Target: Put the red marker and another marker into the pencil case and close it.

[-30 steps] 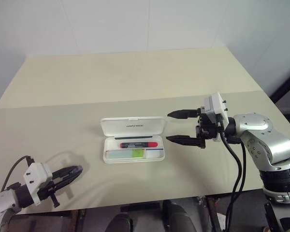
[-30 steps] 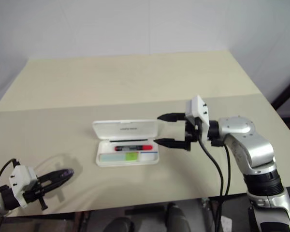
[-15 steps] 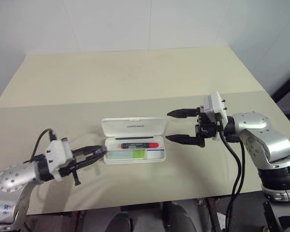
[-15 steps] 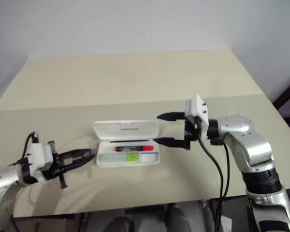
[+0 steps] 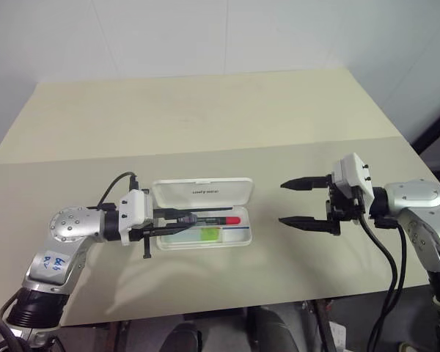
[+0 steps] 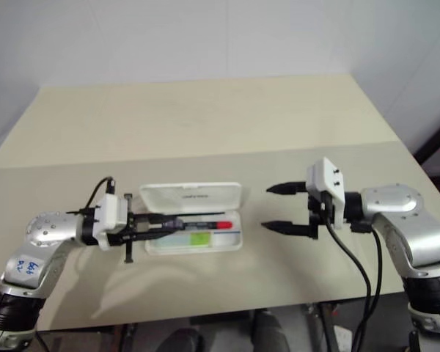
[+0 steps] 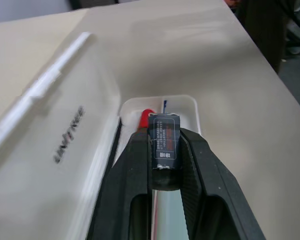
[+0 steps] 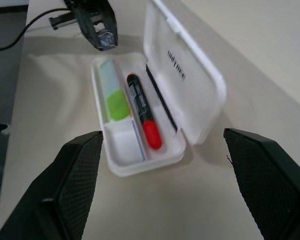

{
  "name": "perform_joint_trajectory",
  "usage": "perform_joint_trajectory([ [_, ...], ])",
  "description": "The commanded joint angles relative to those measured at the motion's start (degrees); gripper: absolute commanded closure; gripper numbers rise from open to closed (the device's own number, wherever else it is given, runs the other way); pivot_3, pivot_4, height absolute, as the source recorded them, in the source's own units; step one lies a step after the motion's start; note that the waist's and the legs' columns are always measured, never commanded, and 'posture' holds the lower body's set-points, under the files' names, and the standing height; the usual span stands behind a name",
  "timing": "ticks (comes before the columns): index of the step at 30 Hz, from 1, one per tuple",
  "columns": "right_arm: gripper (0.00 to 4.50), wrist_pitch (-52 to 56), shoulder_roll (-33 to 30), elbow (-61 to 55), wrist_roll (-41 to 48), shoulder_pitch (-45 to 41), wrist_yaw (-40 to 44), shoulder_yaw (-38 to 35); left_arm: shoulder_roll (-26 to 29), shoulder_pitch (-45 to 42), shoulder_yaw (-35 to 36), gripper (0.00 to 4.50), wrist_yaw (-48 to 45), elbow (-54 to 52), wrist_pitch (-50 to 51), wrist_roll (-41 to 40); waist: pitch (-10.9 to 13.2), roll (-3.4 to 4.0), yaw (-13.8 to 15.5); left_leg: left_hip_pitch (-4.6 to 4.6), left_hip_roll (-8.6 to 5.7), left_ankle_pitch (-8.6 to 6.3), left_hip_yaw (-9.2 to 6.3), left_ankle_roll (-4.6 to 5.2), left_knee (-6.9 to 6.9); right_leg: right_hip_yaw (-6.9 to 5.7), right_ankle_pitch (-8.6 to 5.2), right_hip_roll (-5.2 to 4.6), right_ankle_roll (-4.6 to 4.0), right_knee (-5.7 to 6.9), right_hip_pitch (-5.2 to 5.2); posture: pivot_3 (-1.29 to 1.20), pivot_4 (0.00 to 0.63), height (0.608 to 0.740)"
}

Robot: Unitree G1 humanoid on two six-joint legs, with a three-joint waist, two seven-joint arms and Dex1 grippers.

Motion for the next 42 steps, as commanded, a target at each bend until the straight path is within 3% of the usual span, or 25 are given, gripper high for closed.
perform_joint_trajectory([
  [1,0.41,0.77,-1.35,-3.08,1.76,1.02,-1.12,-3.42,-1.48,-2.42,-2.56,4.13,-0.11,0.09,0.39,1.51,0.00,0.00,0.00,0.01,0.00,0.00,0.02,0.00,0.00,0.01,0.00,0.00,0.01,0.00,0.00,0.00,0.150,0.740],
  [21,0.41,1.49,1.03,-3.53,2.01,-0.26,-3.52,-1.71,-9.45,-9.30,-12.37,4.13,7.64,-3.79,11.07,8.89,0.00,0.00,1.33,0.02,0.00,0.02,0.01,-0.03,0.04,0.00,0.01,0.01,0.01,0.03,0.01,0.00,0.150,0.740],
  [42,0.41,1.61,1.85,-4.81,2.53,0.80,-5.21,-2.22,-15.70,-15.31,-17.25,4.13,7.59,3.56,10.68,12.57,0.00,0.00,1.28,0.02,-0.03,0.03,0.02,-0.04,0.09,0.01,0.03,0.01,0.04,0.02,0.05,0.00,0.150,0.740],
])
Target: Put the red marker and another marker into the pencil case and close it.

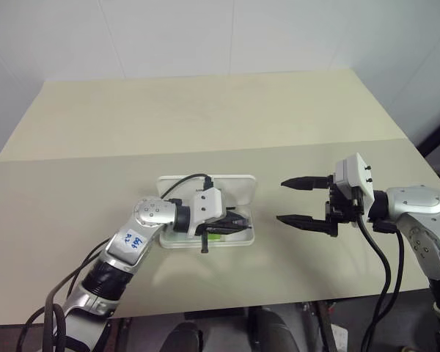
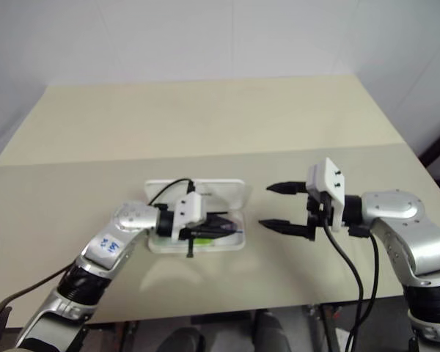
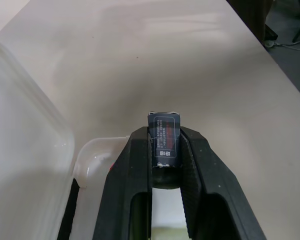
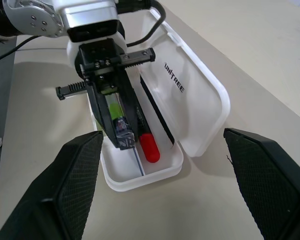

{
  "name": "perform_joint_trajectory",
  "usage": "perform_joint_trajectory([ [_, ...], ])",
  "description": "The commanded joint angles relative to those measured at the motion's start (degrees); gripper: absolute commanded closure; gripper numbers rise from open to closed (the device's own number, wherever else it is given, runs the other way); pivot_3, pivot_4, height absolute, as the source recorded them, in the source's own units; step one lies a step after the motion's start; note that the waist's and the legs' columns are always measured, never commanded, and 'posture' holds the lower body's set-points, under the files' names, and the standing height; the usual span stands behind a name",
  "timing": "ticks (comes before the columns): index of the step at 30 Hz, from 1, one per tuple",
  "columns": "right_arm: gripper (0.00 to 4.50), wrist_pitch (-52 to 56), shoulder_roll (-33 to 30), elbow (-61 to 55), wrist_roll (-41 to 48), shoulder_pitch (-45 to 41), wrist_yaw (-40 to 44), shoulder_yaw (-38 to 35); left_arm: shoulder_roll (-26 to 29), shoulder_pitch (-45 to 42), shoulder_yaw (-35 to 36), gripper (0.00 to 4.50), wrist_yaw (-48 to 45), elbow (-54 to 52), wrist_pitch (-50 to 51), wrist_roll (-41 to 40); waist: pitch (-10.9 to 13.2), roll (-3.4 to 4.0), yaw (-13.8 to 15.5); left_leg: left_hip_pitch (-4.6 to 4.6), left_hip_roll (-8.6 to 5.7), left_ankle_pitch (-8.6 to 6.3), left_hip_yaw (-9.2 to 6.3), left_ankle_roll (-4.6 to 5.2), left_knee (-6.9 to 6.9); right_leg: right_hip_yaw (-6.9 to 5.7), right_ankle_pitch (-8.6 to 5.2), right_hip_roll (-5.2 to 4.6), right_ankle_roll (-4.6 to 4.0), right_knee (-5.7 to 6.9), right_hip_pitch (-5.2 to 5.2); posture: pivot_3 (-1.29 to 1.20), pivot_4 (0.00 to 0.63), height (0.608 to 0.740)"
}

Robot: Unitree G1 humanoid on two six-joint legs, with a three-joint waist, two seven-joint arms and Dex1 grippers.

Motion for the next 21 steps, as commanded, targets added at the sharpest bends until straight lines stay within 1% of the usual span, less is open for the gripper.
perform_joint_trajectory([
  [1,0.41,-0.50,-0.05,-2.42,1.24,0.22,-0.57,-1.68,-0.31,-1.15,0.03,4.13,-0.17,-0.58,-0.74,0.40,0.00,0.00,0.00,0.00,0.00,0.00,0.00,0.00,0.00,0.00,0.00,0.00,0.00,0.01,0.00,0.00,0.150,0.740],
  [4,0.41,-0.58,-0.02,-2.49,1.28,0.42,-0.82,-1.66,-0.13,-0.93,-0.01,4.13,-0.52,-0.60,-0.39,0.40,0.00,0.00,0.00,0.00,0.00,0.01,0.00,-0.01,0.00,0.00,0.00,0.00,0.00,0.01,0.00,0.00,0.150,0.740],
  [6,0.41,-0.66,0.06,-2.43,1.28,0.41,-0.95,-1.56,-0.05,-0.78,0.05,3.41,-0.66,-0.70,-0.16,0.33,0.00,0.00,0.00,0.01,0.00,0.01,-0.01,-0.01,0.01,0.00,0.00,0.00,0.00,0.01,0.00,0.00,0.150,0.740],
  [8,0.41,-0.74,0.14,-2.34,1.23,0.32,-1.03,-1.40,0.06,-0.62,0.14,2.83,-0.93,-1.02,0.33,0.02,0.00,0.00,0.06,0.00,0.00,0.01,-0.01,-0.01,0.01,0.00,0.00,0.00,0.00,0.01,0.00,0.00,0.150,0.740],
  [10,0.41,-0.83,0.26,-2.21,1.17,0.17,-1.04,-1.21,0.30,-0.45,0.25,2.12,-1.09,-1.64,0.50,-0.03,0.00,0.00,0.04,0.00,0.00,0.01,-0.01,-0.01,0.01,0.00,0.00,0.00,0.00,0.01,0.00,0.00,0.150,0.740],
  [13,0.41,-0.88,0.60,-2.02,1.10,-0.14,-1.07,-0.87,0.43,-0.39,0.84,1.22,-0.90,-2.31,0.32,-0.15,0.00,0.00,0.02,0.00,0.00,0.01,-0.01,-0.01,0.01,0.00,0.00,0.00,0.00,0.01,0.00,0.00,0.150,0.740],
  [21,0.41,-1.15,1.29,-1.28,0.60,-0.90,-0.78,-0.11,2.45,1.35,3.29,1.22,-3.02,-5.14,1.42,-3.49,0.00,0.00,-0.03,0.00,0.01,0.01,-0.01,-0.01,0.01,0.00,0.00,0.00,0.00,0.02,0.00,0.00,0.150,0.740],
])
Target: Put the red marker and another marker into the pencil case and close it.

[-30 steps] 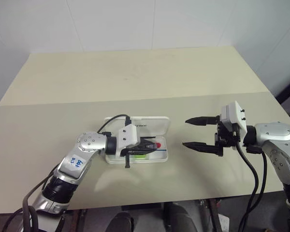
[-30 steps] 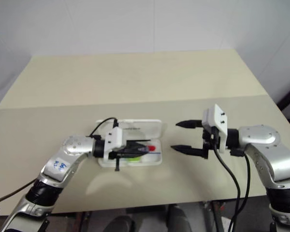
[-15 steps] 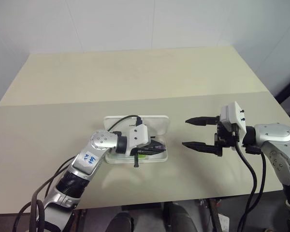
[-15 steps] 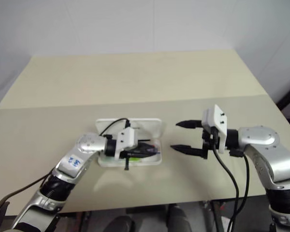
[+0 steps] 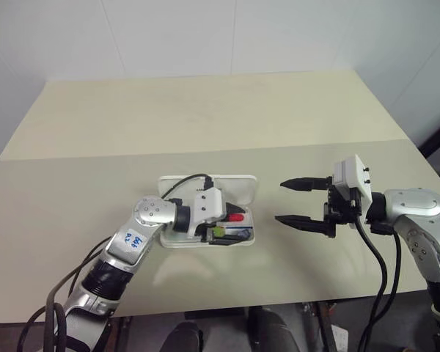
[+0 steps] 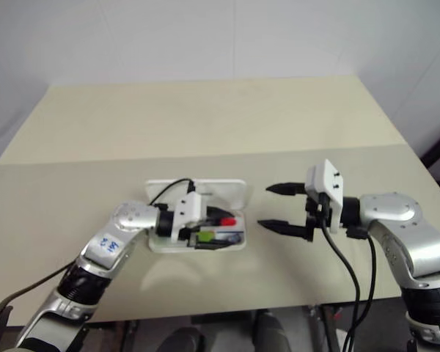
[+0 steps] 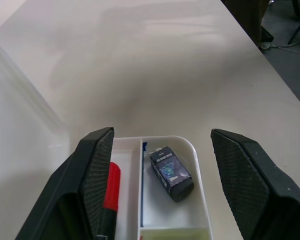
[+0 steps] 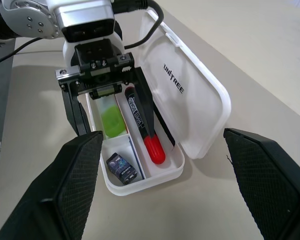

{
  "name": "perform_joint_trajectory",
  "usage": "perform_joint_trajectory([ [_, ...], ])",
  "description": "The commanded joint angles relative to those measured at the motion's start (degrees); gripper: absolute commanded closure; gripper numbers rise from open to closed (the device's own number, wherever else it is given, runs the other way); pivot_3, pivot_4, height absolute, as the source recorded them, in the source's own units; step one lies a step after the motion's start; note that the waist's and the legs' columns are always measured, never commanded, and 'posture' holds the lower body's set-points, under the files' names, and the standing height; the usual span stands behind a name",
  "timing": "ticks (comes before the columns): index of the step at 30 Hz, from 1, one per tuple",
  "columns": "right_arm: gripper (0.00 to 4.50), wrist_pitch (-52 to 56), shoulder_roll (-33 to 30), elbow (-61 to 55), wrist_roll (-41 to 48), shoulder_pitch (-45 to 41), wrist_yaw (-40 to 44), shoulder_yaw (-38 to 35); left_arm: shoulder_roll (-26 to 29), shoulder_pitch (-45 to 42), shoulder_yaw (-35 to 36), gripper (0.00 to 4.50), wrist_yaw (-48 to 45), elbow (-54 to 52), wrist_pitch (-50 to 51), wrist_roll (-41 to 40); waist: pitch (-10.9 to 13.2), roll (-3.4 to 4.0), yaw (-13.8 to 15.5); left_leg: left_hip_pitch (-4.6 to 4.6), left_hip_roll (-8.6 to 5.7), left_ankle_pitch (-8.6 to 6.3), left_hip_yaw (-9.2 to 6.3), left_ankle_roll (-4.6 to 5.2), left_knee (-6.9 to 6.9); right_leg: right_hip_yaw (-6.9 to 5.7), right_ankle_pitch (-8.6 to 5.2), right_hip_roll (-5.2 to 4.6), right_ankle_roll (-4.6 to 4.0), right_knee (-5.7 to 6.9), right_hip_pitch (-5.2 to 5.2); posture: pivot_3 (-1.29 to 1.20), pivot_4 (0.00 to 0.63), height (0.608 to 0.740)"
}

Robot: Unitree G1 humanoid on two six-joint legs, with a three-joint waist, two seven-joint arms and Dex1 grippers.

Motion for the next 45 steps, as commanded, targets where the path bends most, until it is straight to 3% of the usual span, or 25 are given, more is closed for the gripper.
perform_joint_trajectory([
  [1,0.41,-1.18,0.44,-0.95,0.51,-1.14,0.19,-0.16,1.38,1.12,2.21,1.22,-2.10,-3.76,0.50,-3.37,0.00,0.00,-0.01,0.00,0.00,0.00,0.00,0.00,0.00,0.00,0.00,0.00,0.00,0.00,0.00,0.00,0.150,0.740],
  [15,0.41,-2.02,1.64,1.03,-0.11,-3.51,1.27,1.91,8.69,6.64,10.16,1.22,-10.05,-8.62,1.05,-13.59,0.00,0.00,-0.09,0.00,0.00,0.00,0.00,0.00,0.00,0.00,0.00,0.00,-0.01,0.00,0.00,0.00,0.150,0.740],
  [25,0.41,-3.32,2.55,4.30,-1.12,-6.34,3.33,3.54,16.33,14.31,19.51,1.22,-10.50,-17.78,5.90,-21.81,0.00,0.01,-0.30,0.01,0.02,0.00,0.00,0.00,0.00,0.00,-0.01,0.00,-0.03,0.02,-0.01,0.00,0.150,0.740],
  [32,0.41,-4.38,3.39,6.99,-1.92,-8.69,4.87,4.72,18.97,19.49,27.75,1.22,-5.81,-23.76,9.28,-26.70,0.01,0.01,-0.08,0.00,0.03,-0.01,-0.02,0.01,0.00,0.00,-0.01,0.00,-0.04,0.02,-0.02,0.00,0.150,0.740],
  [45,0.41,-4.94,5.19,8.85,-1.59,-11.45,5.73,5.49,21.00,22.72,38.85,1.22,-4.28,-14.36,1.17,-22.10,0.02,0.03,-0.28,0.02,0.03,-0.01,-0.02,0.00,-0.01,-0.01,-0.02,0.02,-0.06,0.02,-0.02,0.00,0.150,0.740],
])
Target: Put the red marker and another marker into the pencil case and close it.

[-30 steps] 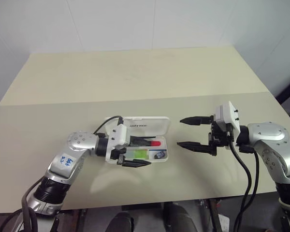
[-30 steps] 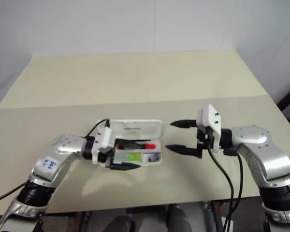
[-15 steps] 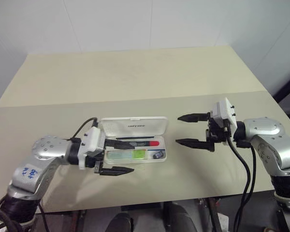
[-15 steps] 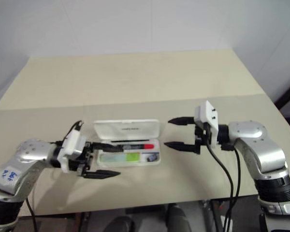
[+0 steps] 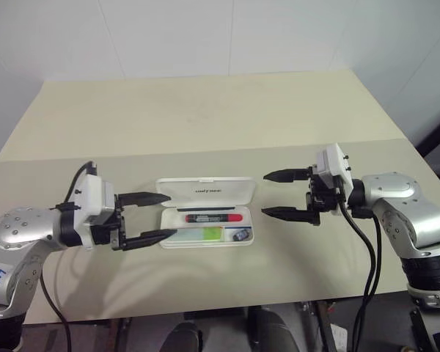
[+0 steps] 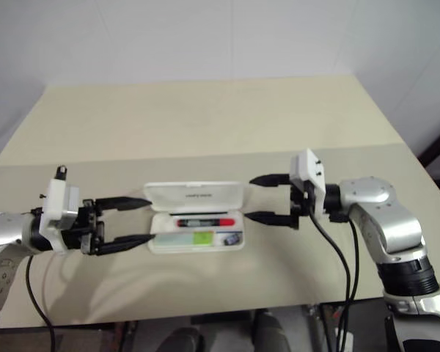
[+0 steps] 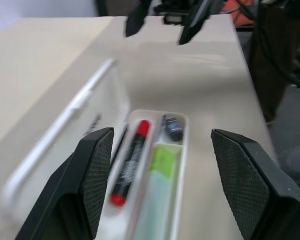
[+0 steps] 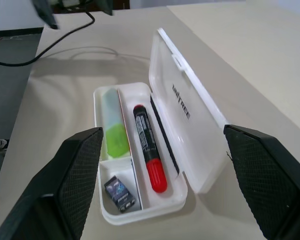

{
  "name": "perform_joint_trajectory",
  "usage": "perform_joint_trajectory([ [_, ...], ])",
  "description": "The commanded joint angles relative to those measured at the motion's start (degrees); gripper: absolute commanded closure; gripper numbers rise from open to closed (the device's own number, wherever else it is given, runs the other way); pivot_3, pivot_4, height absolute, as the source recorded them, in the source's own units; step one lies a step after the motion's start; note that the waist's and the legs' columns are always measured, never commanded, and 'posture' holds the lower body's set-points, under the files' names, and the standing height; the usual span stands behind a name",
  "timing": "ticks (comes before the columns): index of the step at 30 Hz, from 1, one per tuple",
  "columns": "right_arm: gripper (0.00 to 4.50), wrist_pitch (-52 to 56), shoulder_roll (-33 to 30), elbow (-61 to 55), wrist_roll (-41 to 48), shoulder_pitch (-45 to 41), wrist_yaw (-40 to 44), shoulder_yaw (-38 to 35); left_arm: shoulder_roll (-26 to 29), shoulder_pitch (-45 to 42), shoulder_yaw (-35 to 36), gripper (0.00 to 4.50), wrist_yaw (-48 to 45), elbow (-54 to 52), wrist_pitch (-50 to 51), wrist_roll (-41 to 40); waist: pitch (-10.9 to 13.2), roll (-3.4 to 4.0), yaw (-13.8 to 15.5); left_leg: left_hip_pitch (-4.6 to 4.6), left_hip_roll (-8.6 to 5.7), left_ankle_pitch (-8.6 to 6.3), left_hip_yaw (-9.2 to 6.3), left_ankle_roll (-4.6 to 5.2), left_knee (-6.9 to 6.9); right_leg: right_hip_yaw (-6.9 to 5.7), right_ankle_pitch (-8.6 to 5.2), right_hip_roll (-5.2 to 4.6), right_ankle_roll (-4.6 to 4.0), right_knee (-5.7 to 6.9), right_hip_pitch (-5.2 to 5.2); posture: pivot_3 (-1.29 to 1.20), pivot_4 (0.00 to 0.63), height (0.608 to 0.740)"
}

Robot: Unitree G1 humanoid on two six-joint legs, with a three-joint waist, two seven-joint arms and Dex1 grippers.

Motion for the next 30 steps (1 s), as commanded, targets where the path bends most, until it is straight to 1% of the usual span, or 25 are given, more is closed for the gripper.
perform_joint_trajectory([
  [1,0.41,-1.03,0.42,-0.72,0.60,-1.27,0.44,-1.09,0.79,0.89,3.30,1.22,-0.33,3.56,-4.69,2.35,0.00,0.00,0.00,0.00,0.00,0.00,0.00,0.00,0.00,0.00,0.00,0.00,0.00,0.00,-0.01,0.00,0.150,0.740],
  [6,0.41,-0.54,0.08,-1.82,1.06,-1.26,0.65,-1.46,0.90,2.74,4.79,1.22,-1.01,8.39,-9.06,4.68,0.00,0.00,0.02,-0.02,0.00,-0.01,0.01,0.01,-0.03,-0.01,0.00,-0.01,-0.01,-0.02,-0.04,0.00,0.150,0.740],
  [13,0.41,-0.85,-0.28,-1.44,0.45,-1.03,0.59,-1.50,-0.21,2.93,5.92,1.22,0.88,13.70,-13.83,6.42,0.00,0.01,-0.02,-0.06,0.01,-0.01,0.01,0.01,-0.04,-0.01,0.00,-0.01,-0.01,-0.01,-0.09,0.00,0.150,0.740],
  [14,0.41,-0.89,-0.24,-1.35,0.39,-1.03,0.56,-1.47,-0.46,2.90,6.06,1.40,1.21,14.56,-14.53,6.63,0.01,0.01,-0.03,-0.05,0.01,-0.01,0.02,0.01,-0.04,-0.01,0.00,-0.01,-0.01,-0.01,-0.09,0.00,0.150,0.740],
  [17,0.41,-0.96,-0.21,-1.18,0.27,-1.05,0.59,-1.39,-1.04,2.64,6.25,2.14,1.96,16.41,-15.93,6.92,0.01,0.01,-0.05,-0.05,0.01,-0.01,0.02,0.01,-0.04,-0.01,0.00,-0.01,-0.01,0.00,-0.11,0.00,0.150,0.740],
  [23,0.41,-1.18,-0.21,-0.71,0.10,-1.19,0.81,-1.32,-1.86,2.31,5.12,4.29,2.67,17.57,-16.52,6.78,0.01,0.01,-0.08,-0.07,0.01,-0.01,0.02,0.00,-0.04,-0.01,0.00,-0.01,-0.01,0.01,-0.13,0.00,0.150,0.740],
  [24,0.41,-1.21,-0.20,-0.69,0.10,-1.18,0.84,-1.31,-1.96,2.18,4.83,4.49,2.65,17.47,-16.27,6.54,0.01,0.01,-0.08,-0.08,0.01,-0.01,0.03,0.00,-0.04,-0.01,0.00,-0.01,-0.01,0.01,-0.14,0.00,0.150,0.740],
  [27,0.41,-1.33,-0.06,-0.57,-0.03,-1.16,0.78,-1.20,-2.40,1.20,4.24,4.49,3.13,18.12,-16.24,6.64,0.01,0.01,-0.05,-0.09,0.01,-0.01,0.02,0.00,-0.04,-0.01,0.00,-0.02,-0.01,0.01,-0.14,0.00,0.150,0.740],
  [30,0.41,-1.43,0.04,-0.54,-0.07,-1.02,0.62,-1.20,-4.42,-3.35,4.20,4.49,8.67,21.80,-19.11,9.80,0.01,0.01,0.15,-0.08,0.00,-0.01,0.02,0.00,-0.04,-0.02,0.00,-0.02,-0.01,0.03,-0.14,0.00,0.150,0.740],
])
